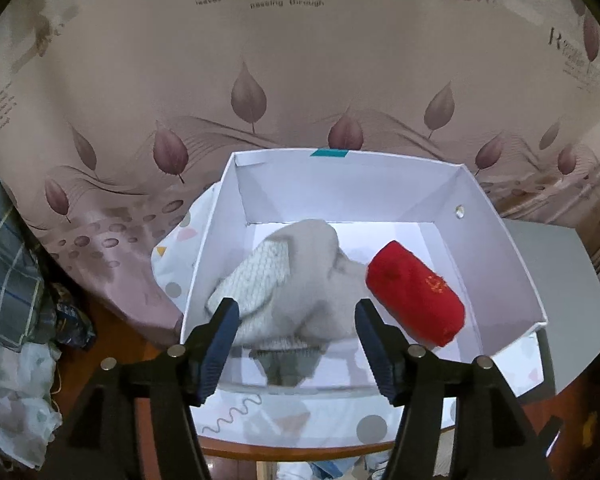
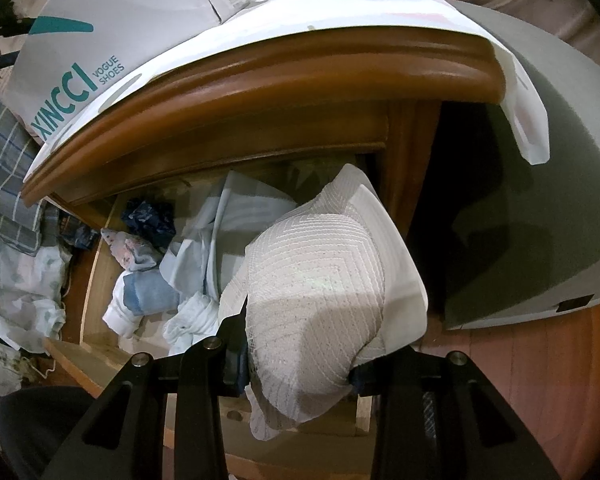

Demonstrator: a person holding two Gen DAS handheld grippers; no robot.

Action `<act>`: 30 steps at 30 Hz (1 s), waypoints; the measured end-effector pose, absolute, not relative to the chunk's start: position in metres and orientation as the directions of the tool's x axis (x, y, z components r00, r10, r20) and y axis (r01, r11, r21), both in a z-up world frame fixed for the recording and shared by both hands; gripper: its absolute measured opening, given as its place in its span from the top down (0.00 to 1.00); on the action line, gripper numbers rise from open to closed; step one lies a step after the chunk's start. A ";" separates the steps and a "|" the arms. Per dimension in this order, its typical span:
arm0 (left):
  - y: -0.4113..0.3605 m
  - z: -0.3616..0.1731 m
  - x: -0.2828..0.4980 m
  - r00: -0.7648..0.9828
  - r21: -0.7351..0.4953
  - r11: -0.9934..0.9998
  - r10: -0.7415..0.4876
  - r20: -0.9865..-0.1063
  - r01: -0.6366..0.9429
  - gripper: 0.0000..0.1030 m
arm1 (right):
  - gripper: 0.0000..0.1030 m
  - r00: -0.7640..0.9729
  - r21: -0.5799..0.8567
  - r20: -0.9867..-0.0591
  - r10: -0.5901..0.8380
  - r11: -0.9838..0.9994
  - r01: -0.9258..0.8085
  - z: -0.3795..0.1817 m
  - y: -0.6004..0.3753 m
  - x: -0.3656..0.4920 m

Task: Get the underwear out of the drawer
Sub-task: 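Lift the grey patterned garment into the white box and open the left gripper, then withdraw the left tool from the box back over the drawer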

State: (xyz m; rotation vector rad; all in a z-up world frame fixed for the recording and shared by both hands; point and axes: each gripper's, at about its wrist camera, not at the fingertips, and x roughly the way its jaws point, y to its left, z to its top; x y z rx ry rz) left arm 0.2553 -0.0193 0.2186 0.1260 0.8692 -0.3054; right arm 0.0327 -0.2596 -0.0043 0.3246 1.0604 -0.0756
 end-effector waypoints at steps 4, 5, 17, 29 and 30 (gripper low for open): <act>-0.009 0.224 0.237 0.619 -0.037 0.950 -0.232 -0.750 0.311 0.39 | 0.67 0.499 0.221 -0.863 0.084 0.950 0.222 -0.003 -0.260 0.033; -0.006 0.226 0.230 0.628 -0.041 0.950 -0.238 -0.741 0.311 0.39 | 0.67 0.501 0.220 -0.861 0.082 0.950 0.223 -0.003 -0.260 0.033; 0.036 0.204 0.143 0.738 0.027 0.976 -0.145 -0.659 0.215 0.39 | 0.67 0.531 0.256 -0.842 0.098 0.938 0.233 0.003 -0.265 0.028; 0.061 0.092 0.118 0.678 -0.013 0.998 -0.052 -0.733 0.063 0.39 | 0.67 0.535 0.299 -0.834 0.134 0.925 0.233 0.023 -0.268 0.016; 0.063 0.087 0.119 0.675 -0.022 0.999 -0.047 -0.736 0.046 0.39 | 0.67 0.532 0.288 -0.837 0.130 0.930 0.227 0.026 -0.265 0.015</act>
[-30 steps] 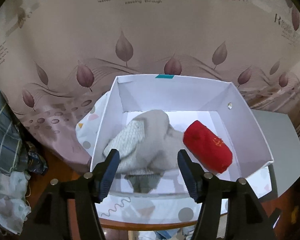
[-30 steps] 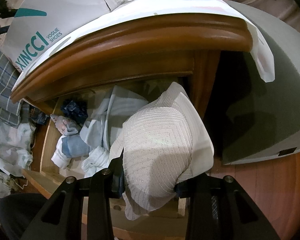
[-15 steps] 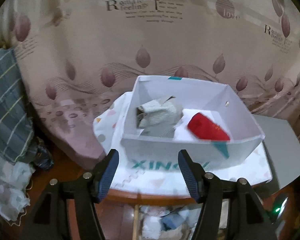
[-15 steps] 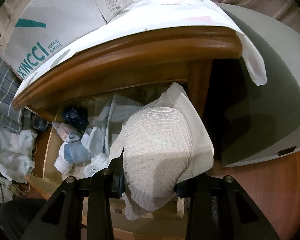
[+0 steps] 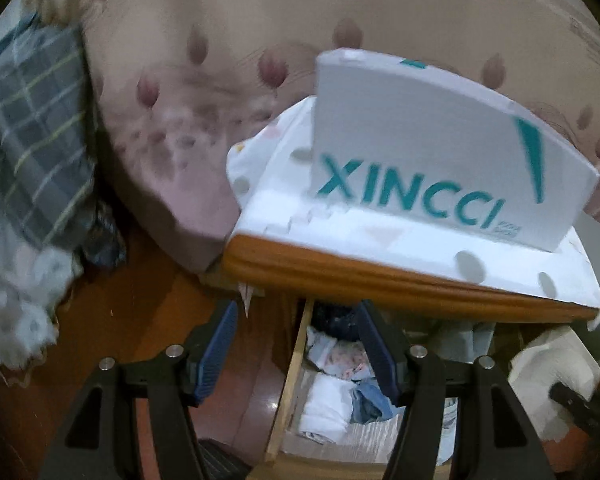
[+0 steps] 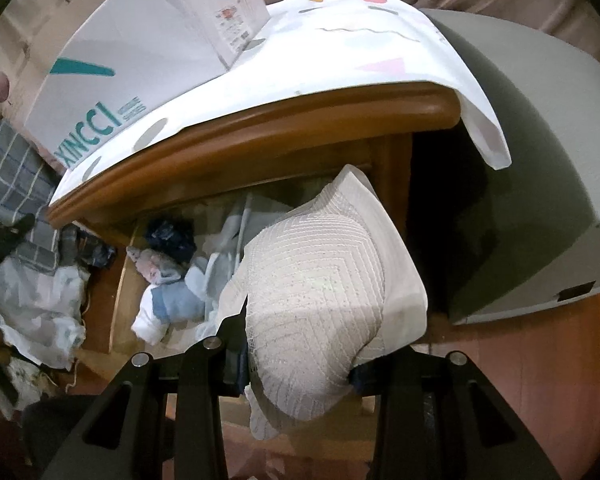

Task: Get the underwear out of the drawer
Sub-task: 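Withdraw the left tool from the box back over the drawer, then lift the beige cloth into the white box and open the right gripper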

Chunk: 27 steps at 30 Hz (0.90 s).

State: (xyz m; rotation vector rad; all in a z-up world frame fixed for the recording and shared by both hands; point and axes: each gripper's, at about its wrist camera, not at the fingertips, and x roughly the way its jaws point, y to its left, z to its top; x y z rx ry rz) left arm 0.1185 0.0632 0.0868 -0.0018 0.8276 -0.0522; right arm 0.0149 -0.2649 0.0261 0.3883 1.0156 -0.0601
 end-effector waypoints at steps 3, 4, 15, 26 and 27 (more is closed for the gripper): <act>0.070 0.068 0.119 0.660 -0.045 0.999 -0.036 -0.750 0.003 0.39 | 0.67 0.539 0.280 -0.832 0.128 0.937 0.210 0.040 -0.258 0.013; 0.073 0.062 0.120 0.653 -0.046 0.999 -0.028 -0.756 -0.010 0.39 | 0.67 0.546 0.281 -0.828 0.129 0.938 0.205 0.044 -0.257 0.012; 0.091 0.045 0.129 0.637 -0.013 0.998 0.028 -0.770 -0.060 0.39 | 0.67 0.585 0.239 -0.801 0.128 0.964 0.117 0.112 -0.235 -0.001; 0.106 0.047 0.136 0.626 -0.064 0.992 0.021 -0.780 -0.113 0.39 | 0.67 0.738 0.199 -0.663 0.125 0.980 0.013 0.230 -0.212 0.023; 0.107 0.047 0.136 0.626 -0.064 0.991 0.025 -0.779 -0.119 0.39 | 0.67 0.755 0.206 -0.643 0.125 0.979 0.013 0.243 -0.212 0.033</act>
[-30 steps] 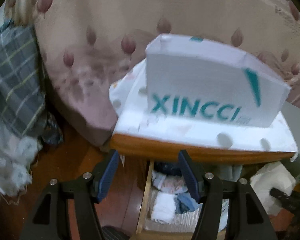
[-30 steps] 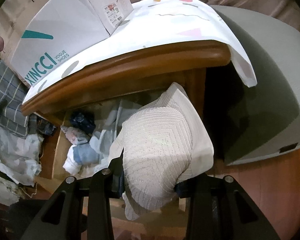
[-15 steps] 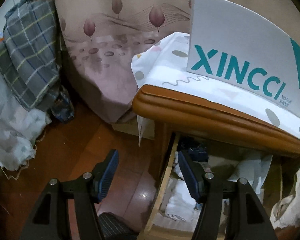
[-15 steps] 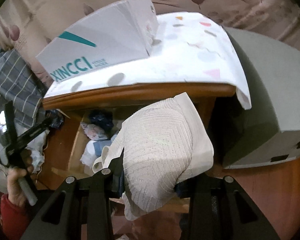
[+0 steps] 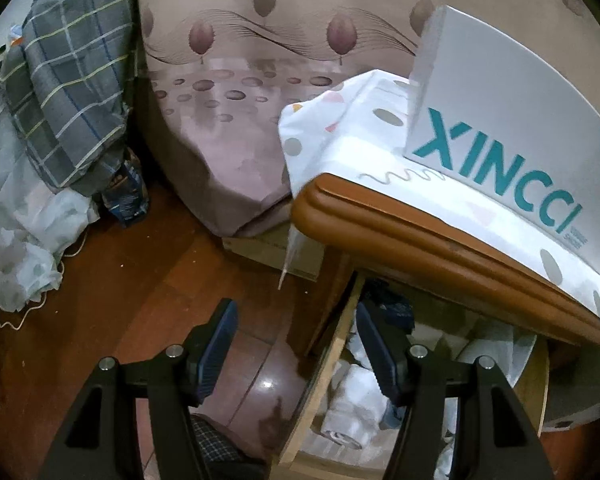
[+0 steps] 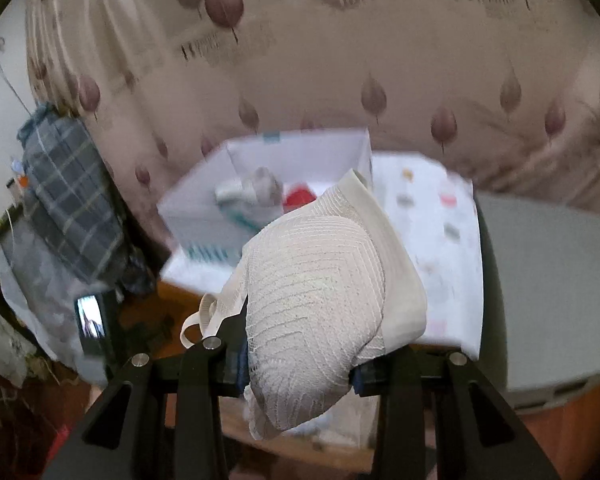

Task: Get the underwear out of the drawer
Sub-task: 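Lift the beige cloth into the white box and open the right gripper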

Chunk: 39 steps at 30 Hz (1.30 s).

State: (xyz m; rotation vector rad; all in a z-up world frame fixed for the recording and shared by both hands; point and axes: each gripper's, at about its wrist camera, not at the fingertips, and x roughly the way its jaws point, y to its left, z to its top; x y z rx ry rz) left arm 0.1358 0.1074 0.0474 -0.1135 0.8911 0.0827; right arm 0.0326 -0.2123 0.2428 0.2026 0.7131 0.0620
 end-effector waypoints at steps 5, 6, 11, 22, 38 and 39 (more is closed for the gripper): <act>0.119 0.044 0.138 0.610 -0.073 0.985 0.039 -0.791 -0.157 0.39 | 0.67 0.794 0.164 -0.602 0.088 0.986 0.015 0.277 -0.207 0.079; 0.120 0.044 0.137 0.609 -0.071 0.984 0.043 -0.792 -0.162 0.39 | 0.67 0.797 0.167 -0.598 0.083 0.986 0.023 0.281 -0.206 0.088; 0.123 0.043 0.139 0.600 -0.065 0.983 0.052 -0.798 -0.172 0.39 | 0.67 0.782 0.130 -0.620 0.054 0.991 0.035 0.280 -0.193 0.140; 0.135 0.043 0.142 0.593 -0.061 0.981 0.062 -0.803 -0.185 0.39 | 0.66 0.697 0.123 -0.716 0.027 0.989 0.088 0.231 -0.184 0.221; 0.133 0.041 0.144 0.582 -0.074 0.983 0.038 -0.812 -0.166 0.39 | 0.35 0.616 0.107 -0.788 0.015 0.988 0.113 0.185 -0.182 0.242; 0.133 0.041 0.144 0.581 -0.074 0.983 0.037 -0.813 -0.167 0.39 | 0.33 0.618 0.102 -0.786 0.011 0.988 0.113 0.187 -0.181 0.240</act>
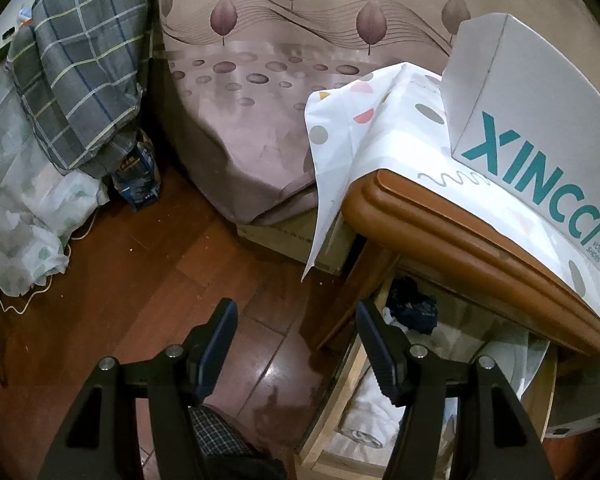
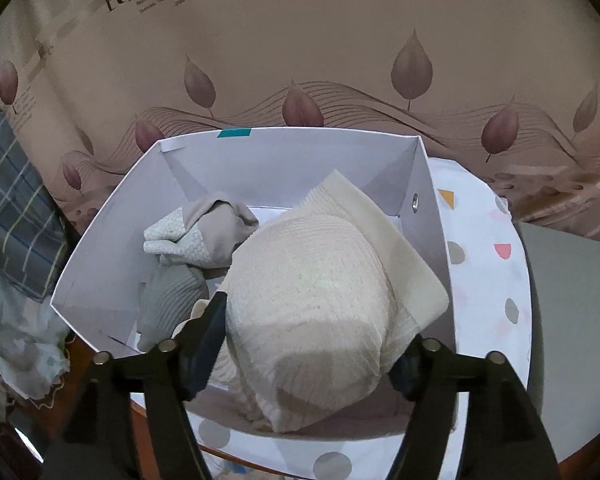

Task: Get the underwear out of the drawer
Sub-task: 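Lift the beige cloth into the white box and open the right gripper, then move the right gripper back down into the drawer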

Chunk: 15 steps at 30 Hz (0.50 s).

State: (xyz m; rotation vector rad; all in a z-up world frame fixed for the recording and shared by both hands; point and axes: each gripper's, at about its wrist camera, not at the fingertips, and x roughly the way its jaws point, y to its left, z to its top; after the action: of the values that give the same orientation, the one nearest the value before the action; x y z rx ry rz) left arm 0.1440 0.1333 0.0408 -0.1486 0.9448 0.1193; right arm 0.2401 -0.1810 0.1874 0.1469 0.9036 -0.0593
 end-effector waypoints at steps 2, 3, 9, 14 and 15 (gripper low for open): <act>0.133 0.041 0.144 0.580 -0.074 0.984 0.035 -0.814 -0.165 0.39 | 0.31 0.622 0.092 -0.783 0.003 0.990 0.111 0.192 -0.180 0.238; 0.133 0.041 0.145 0.579 -0.074 0.984 0.036 -0.814 -0.165 0.39 | 0.29 0.624 0.085 -0.782 -0.002 0.990 0.109 0.194 -0.179 0.237; 0.130 0.039 0.146 0.573 -0.071 0.986 0.029 -0.819 -0.152 0.39 | 0.22 0.656 0.056 -0.755 -0.023 0.993 0.099 0.221 -0.178 0.215; 0.130 0.038 0.146 0.570 -0.066 0.987 0.030 -0.821 -0.148 0.39 | 0.21 0.663 0.068 -0.749 0.009 0.996 0.063 0.235 -0.178 0.181; 0.131 0.038 0.146 0.568 -0.068 0.986 0.030 -0.822 -0.150 0.39 | 0.21 0.658 0.063 -0.753 0.014 0.997 0.050 0.235 -0.177 0.172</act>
State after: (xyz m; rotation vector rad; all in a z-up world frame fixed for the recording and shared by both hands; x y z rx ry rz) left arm 0.1461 0.1307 0.0376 -0.1353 0.9617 0.1058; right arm 0.1718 -0.1768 0.2350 0.0804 0.8524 -0.0204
